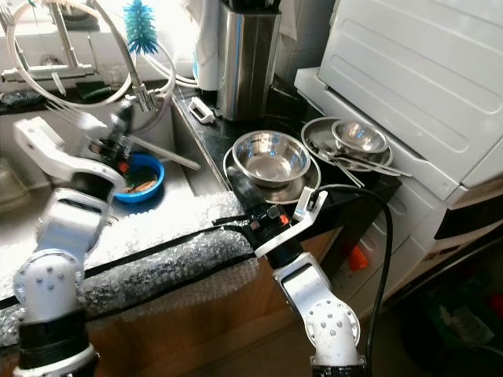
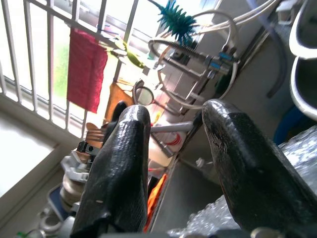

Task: Kitchen organization

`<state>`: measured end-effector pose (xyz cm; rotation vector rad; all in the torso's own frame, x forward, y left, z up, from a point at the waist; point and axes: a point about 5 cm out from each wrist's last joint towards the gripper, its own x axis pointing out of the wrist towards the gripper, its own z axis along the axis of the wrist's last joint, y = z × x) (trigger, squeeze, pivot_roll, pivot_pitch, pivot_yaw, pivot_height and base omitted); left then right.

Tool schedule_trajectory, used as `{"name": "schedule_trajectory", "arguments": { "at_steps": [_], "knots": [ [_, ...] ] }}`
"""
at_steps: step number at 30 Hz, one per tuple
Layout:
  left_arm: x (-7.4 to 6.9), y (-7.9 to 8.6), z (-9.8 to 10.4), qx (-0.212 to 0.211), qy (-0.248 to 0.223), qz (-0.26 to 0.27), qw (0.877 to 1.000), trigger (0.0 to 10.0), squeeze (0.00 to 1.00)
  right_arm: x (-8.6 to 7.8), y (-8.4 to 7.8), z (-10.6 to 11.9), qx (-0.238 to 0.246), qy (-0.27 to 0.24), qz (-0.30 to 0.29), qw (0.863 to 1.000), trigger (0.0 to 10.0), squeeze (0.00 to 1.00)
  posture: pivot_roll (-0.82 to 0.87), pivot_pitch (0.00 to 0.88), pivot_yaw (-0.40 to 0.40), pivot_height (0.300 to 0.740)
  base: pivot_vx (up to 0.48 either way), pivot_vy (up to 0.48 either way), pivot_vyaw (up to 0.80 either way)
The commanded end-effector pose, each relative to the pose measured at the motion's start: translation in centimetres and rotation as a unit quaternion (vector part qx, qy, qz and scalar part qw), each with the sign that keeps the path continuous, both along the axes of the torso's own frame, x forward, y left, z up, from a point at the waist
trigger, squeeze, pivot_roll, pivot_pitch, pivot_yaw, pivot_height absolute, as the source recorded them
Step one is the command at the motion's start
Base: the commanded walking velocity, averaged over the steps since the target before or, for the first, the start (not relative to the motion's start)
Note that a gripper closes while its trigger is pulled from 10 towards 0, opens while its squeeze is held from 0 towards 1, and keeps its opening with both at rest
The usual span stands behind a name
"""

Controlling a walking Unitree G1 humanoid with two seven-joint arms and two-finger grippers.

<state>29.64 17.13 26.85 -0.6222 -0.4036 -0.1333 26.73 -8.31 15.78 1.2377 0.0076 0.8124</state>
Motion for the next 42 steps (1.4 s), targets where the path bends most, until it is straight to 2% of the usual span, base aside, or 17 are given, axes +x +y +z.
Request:
{"name": "schedule_trajectory", "arguments": {
  "at_steps": [1, 2, 3, 6, 7, 9, 11, 17, 19, 22, 24, 25, 26, 27, 28, 37, 42],
  "knots": [
    [0.1, -0.3, 0.7, 0.033, -0.012, 0.024, 0.999, 7.3, 0.00, 0.0, 0.5, 1.1, 0.021, -0.020, -0.006, 1.000, 10.0, 0.00, -0.03, 0.000, -0.109, 0.740, 0.000, 0.000, 0.00],
    [0.2, 0.0, 1.5, 0.073, -0.028, 0.049, 0.996, 10.0, 0.00, -0.1, 0.6, 1.2, 0.017, -0.025, -0.006, 1.000, 10.0, 0.00, -0.03, 0.000, -0.104, 0.740, 0.000, 0.000, 0.00],
    [0.2, 0.0, 1.5, 0.073, -0.028, 0.049, 0.996, 10.0, 0.00, -0.1, 0.6, 1.2, 0.017, -0.025, -0.006, 1.000, 10.0, 0.00, -0.03, 0.000, -0.104, 0.740, 0.000, 0.000, 0.00],
    [0.3, 0.1, 1.8, 0.155, -0.036, 0.077, 0.984, 10.0, 0.00, -0.2, 0.6, 1.3, 0.012, -0.029, -0.007, 0.999, 10.0, 0.00, -0.03, 0.000, -0.103, 0.740, 0.000, 0.000, 0.00],
    [0.6, 0.0, 1.0, 0.222, -0.031, 0.089, 0.971, 10.0, 0.00, -0.2, 0.6, 1.2, 0.004, -0.031, -0.009, 0.999, 10.0, 0.00, -0.03, 0.000, -0.101, 0.740, 0.000, 0.000, 0.00],
    [1.0, 0.1, -1.0, 0.289, -0.002, 0.104, 0.952, 10.0, 0.00, -0.4, 0.7, 1.2, -0.021, -0.042, -0.011, 0.999, 10.0, 0.00, -0.03, 0.000, -0.097, 0.740, 0.000, 0.000, 0.00],
    [1.1, 0.2, -1.7, 0.300, 0.005, 0.108, 0.948, 10.0, 0.00, -0.4, 0.8, 1.2, -0.034, -0.048, -0.011, 0.998, 10.0, 0.00, -0.03, 0.000, -0.096, 0.740, 0.000, 0.000, 0.00],
    [1.1, 1.2, -5.9, 0.386, 0.051, 0.159, 0.907, 10.0, 0.00, -0.7, 1.0, 1.4, -0.098, -0.078, -0.014, 0.992, 10.0, 0.00, -0.04, 0.000, -0.098, 0.740, 0.000, 0.000, 0.00],
    [1.1, 1.4, -6.2, 0.388, 0.056, 0.161, 0.906, 10.0, 0.00, -0.7, 1.0, 1.4, -0.117, -0.084, -0.021, 0.989, 10.0, 0.00, -0.04, 0.000, -0.098, 0.740, 0.000, 0.000, 0.00],
    [0.9, 2.7, -7.8, 0.410, 0.087, 0.169, 0.892, 10.0, 0.00, -0.1, 0.1, 1.4, -0.229, -0.117, -0.094, 0.962, 10.0, 0.00, -0.04, 0.000, -0.098, 0.740, 0.000, 0.000, 0.00],
    [0.7, 3.5, -8.3, 0.421, 0.098, 0.176, 0.884, 10.0, 0.00, 0.5, -1.5, 1.6, -0.311, -0.132, -0.177, 0.924, 10.0, 0.00, -0.04, 0.000, -0.096, 0.740, 0.000, 0.000, 0.00],
    [0.7, 3.5, -8.3, 0.421, 0.098, 0.176, 0.884, 10.0, 0.00, 0.5, -1.5, 1.6, -0.311, -0.132, -0.177, 0.924, 10.0, 0.00, -0.04, 0.000, -0.096, 0.740, 0.000, 0.000, 0.00],
    [0.7, 3.8, -8.4, 0.424, 0.101, 0.178, 0.882, 10.0, 0.00, 0.7, -2.1, 1.7, -0.341, -0.136, -0.203, 0.908, 10.0, 0.00, -0.04, 0.000, -0.097, 0.740, 0.000, 0.000, 0.00],
    [0.6, 4.4, -8.6, 0.432, 0.103, 0.190, 0.876, 10.0, 0.00, 0.9, -3.2, 1.7, -0.412, -0.153, -0.244, 0.864, 10.0, 0.00, -0.04, 0.000, -0.096, 0.740, 0.000, 0.000, 0.00],
    [0.6, 4.6, -8.6, 0.433, 0.104, 0.192, 0.875, 10.0, 0.00, 0.9, -3.6, 1.8, -0.427, -0.160, -0.257, 0.852, 10.0, 0.00, -0.04, 0.000, -0.096, 0.740, 0.000, 0.000, 0.00],
    [0.0, 6.0, -9.3, 0.460, 0.114, 0.205, 0.856, 10.0, 0.00, 0.3, -5.9, 0.7, -0.461, -0.127, -0.325, 0.816, 10.0, 0.00, -0.04, 0.000, -0.095, 0.740, 0.000, 0.000, 0.00],
    [-0.2, 6.7, -10.2, 0.452, 0.135, 0.211, 0.856, 10.0, 0.00, 0.2, -6.2, 0.0, -0.467, -0.111, -0.335, 0.811, 10.0, 0.00, -0.04, 0.000, -0.095, 0.740, 0.000, 0.000, 0.00]
  ]
}}
